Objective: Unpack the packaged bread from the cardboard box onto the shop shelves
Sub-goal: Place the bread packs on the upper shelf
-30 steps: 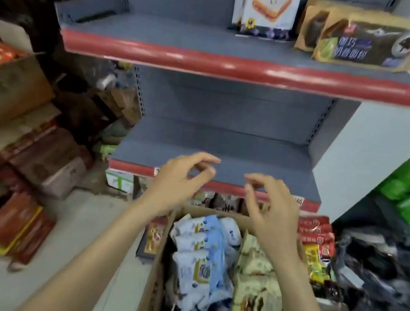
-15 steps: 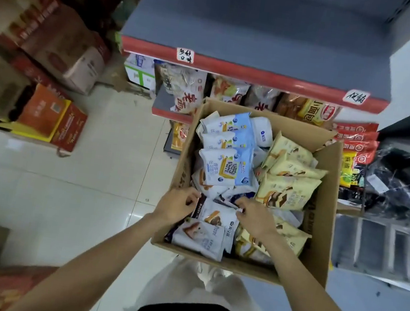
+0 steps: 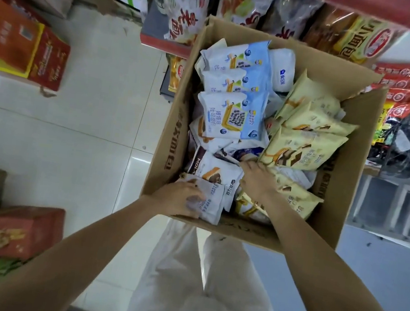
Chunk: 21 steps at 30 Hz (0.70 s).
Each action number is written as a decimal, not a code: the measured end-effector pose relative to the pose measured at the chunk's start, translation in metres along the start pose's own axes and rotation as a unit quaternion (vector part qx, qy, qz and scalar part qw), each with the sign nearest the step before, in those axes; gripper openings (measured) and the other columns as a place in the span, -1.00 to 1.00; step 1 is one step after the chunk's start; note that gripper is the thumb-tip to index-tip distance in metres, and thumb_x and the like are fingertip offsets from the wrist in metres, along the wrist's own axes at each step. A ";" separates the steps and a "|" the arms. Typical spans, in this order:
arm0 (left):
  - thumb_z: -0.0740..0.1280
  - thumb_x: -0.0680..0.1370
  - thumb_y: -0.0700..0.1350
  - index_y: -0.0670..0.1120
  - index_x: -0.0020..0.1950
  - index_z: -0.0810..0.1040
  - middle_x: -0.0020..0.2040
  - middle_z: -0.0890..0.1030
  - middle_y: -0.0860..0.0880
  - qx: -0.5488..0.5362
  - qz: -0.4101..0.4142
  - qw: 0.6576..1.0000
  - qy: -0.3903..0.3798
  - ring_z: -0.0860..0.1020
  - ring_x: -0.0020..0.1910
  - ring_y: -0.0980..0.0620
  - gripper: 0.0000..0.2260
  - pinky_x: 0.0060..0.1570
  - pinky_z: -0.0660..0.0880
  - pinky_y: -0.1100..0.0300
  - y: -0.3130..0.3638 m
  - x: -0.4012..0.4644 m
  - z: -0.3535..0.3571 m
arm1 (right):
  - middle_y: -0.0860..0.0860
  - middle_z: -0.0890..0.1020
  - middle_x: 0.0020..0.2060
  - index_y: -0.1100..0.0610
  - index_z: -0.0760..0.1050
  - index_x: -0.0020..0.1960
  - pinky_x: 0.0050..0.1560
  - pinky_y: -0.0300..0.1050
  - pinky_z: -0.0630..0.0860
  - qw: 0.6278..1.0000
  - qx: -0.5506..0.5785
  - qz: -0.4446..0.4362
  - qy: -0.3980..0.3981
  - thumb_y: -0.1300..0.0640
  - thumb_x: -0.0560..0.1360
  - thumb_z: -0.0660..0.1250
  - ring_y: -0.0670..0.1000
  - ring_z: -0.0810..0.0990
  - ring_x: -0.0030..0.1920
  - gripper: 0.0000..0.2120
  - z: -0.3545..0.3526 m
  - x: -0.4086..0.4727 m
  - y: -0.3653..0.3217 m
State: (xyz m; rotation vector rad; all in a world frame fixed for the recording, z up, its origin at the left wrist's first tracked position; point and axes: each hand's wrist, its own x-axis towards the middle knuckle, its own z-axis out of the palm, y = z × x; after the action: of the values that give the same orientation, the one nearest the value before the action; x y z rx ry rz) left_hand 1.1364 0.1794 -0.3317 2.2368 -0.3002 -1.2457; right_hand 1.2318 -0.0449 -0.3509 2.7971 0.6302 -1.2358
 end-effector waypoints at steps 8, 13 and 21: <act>0.22 0.54 0.22 0.01 0.35 0.43 0.31 0.46 0.00 0.207 0.136 0.968 0.041 0.41 0.27 -0.02 -0.54 0.25 0.34 0.08 0.013 0.019 0.006 | 0.12 0.38 0.31 0.08 0.23 0.43 0.26 0.01 0.35 0.996 0.053 0.002 0.077 0.13 0.57 0.16 0.16 0.37 0.30 -0.56 0.003 0.008 -0.004; 0.22 0.55 -0.13 0.05 0.14 0.60 0.23 0.56 0.08 0.231 0.181 0.955 0.050 0.50 0.19 0.03 -0.76 0.04 0.46 0.08 0.030 0.024 0.005 | 0.22 0.29 0.38 0.21 0.23 0.44 0.30 0.06 0.38 0.903 0.210 -0.009 0.375 0.24 0.53 0.25 0.22 0.30 0.38 -0.50 -0.050 0.024 -0.017; 0.37 0.48 -0.23 -0.12 0.01 0.60 -0.12 0.64 -0.02 -0.075 0.008 0.911 0.405 0.62 -0.19 -0.02 -0.88 -0.22 0.57 0.15 0.007 -0.005 -0.032 | 0.12 0.28 0.38 0.08 0.11 0.47 0.41 0.25 0.12 0.975 -0.089 -0.004 0.205 -0.02 0.48 0.36 0.18 0.21 0.42 -0.32 -0.117 0.071 -0.009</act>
State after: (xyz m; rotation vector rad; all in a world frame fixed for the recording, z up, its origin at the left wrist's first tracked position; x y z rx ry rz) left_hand 1.1607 0.1872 -0.3108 2.3810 0.0991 -0.2361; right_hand 1.3539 0.0095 -0.3197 2.9079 0.7255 -0.5617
